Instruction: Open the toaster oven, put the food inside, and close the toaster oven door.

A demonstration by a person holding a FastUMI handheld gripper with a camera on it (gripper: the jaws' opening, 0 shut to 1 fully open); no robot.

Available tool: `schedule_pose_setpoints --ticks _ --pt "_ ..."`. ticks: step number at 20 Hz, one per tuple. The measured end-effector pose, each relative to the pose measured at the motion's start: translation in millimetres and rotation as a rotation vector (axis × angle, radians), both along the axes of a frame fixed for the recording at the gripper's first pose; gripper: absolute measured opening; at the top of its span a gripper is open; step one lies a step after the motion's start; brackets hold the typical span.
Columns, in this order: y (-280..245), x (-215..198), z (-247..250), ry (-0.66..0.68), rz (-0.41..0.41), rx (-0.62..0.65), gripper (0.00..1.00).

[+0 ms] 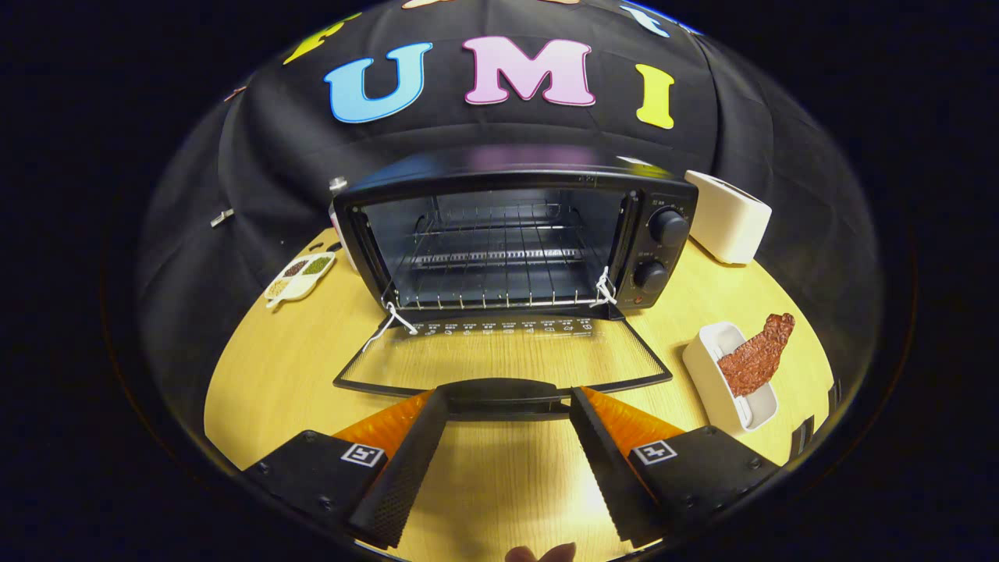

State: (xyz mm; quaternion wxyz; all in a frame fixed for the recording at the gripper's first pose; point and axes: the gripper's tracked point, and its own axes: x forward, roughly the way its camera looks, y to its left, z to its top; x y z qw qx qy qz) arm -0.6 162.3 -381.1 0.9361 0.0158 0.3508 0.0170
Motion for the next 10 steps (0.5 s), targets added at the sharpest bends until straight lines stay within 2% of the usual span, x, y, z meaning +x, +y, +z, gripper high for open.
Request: schedule_pose_setpoints --ticks 4,10 --pt "3.6 -10.1 -11.8 0.027 0.037 -0.026 0.99" --pt "-5.1 -13.6 5.4 0.0 0.058 -0.004 1.0"
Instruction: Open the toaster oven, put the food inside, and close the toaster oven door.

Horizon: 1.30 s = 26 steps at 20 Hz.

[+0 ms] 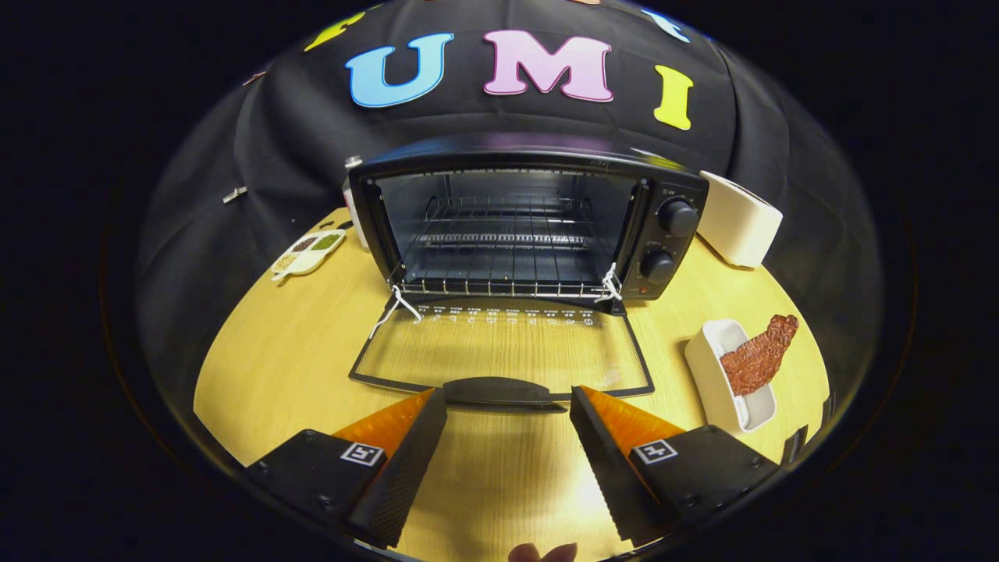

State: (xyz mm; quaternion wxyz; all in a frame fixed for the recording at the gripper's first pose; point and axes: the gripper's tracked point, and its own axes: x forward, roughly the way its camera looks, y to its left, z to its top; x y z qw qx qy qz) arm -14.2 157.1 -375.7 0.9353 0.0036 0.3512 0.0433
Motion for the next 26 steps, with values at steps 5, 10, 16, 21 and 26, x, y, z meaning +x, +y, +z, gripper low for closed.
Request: schedule_pose_setpoints --ticks 5,10,16,21,26 --pt "-29.4 -2.2 57.8 -0.095 0.029 0.032 0.99" --pt "-79.4 -1.9 103.6 -0.16 0.061 0.021 0.99" --pt "-152.6 -3.8 118.5 -0.084 0.122 0.042 0.99" --pt "-214.5 5.1 106.4 0.1 0.175 0.122 0.99" --pt "-273.9 20.3 67.0 0.279 0.237 0.098 0.99"
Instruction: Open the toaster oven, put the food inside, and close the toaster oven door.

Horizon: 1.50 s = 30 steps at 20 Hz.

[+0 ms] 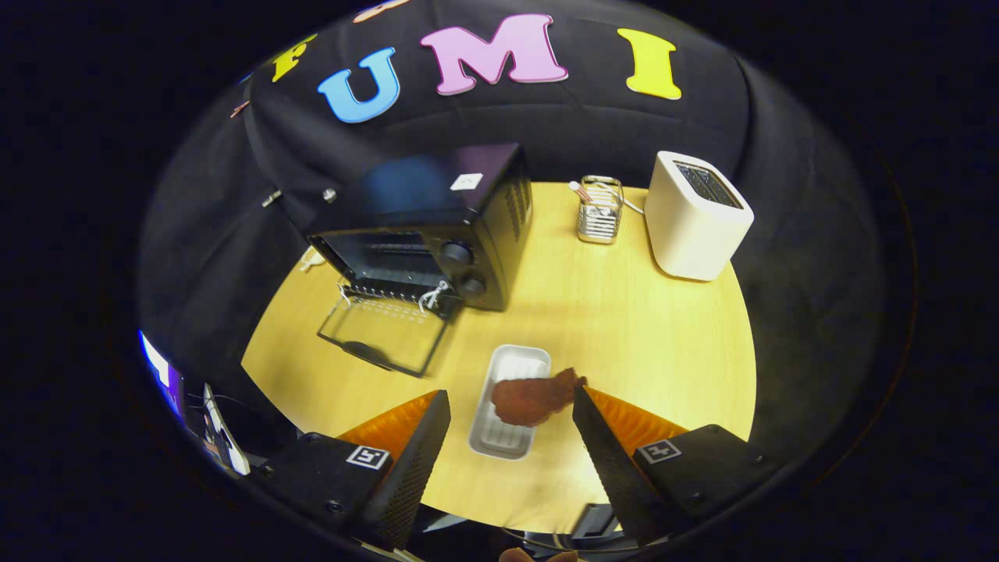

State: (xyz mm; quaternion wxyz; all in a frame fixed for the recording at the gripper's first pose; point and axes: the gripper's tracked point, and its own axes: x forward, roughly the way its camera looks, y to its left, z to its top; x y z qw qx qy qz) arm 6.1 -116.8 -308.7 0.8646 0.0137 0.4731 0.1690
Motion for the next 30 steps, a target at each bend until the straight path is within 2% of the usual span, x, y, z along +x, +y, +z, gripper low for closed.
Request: schedule_pose_setpoints --ticks 7,9,11,12,14,17,18,20,26,30 --pt "-21.6 13.7 -67.6 0.258 0.034 0.032 0.97" --pt "-16.3 17.3 -81.0 0.297 0.052 0.059 0.91" --pt "-12.1 23.1 -89.5 0.314 0.059 0.092 0.79" --pt "-9.8 23.5 -94.3 0.334 0.05 0.107 0.66" --pt "-10.3 21.8 -98.4 0.372 0.029 0.14 0.48" --pt "3.7 28.2 -82.6 0.352 -0.017 0.272 0.3" --pt "3.6 29.9 -79.4 0.328 -0.026 0.267 0.18" --pt "-3.7 31.2 -73.5 0.277 -0.036 0.232 0.12" --pt "-6.6 29.4 -38.2 0.125 -0.14 0.2 0.12" --pt "14.9 20.8 -1.6 -0.002 -0.217 0.207 0.12"
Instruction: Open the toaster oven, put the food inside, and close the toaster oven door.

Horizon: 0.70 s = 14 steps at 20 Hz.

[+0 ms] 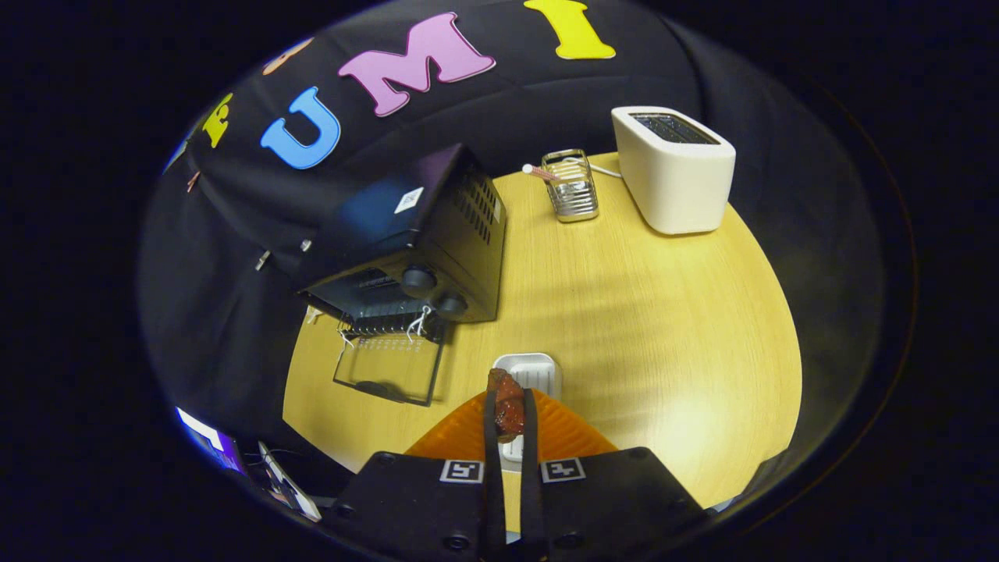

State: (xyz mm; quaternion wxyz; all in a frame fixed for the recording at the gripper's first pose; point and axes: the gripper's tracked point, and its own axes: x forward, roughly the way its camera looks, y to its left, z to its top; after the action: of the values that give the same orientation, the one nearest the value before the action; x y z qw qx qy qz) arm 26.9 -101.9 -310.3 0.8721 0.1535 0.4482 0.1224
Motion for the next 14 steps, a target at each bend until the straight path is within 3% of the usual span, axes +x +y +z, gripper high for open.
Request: schedule_pose_setpoints --ticks 7,14 --pt "112.5 -13.6 47.1 -0.156 -0.074 0.116 0.12" --pt "205.2 21.5 42.1 -0.203 -0.156 0.207 0.12"
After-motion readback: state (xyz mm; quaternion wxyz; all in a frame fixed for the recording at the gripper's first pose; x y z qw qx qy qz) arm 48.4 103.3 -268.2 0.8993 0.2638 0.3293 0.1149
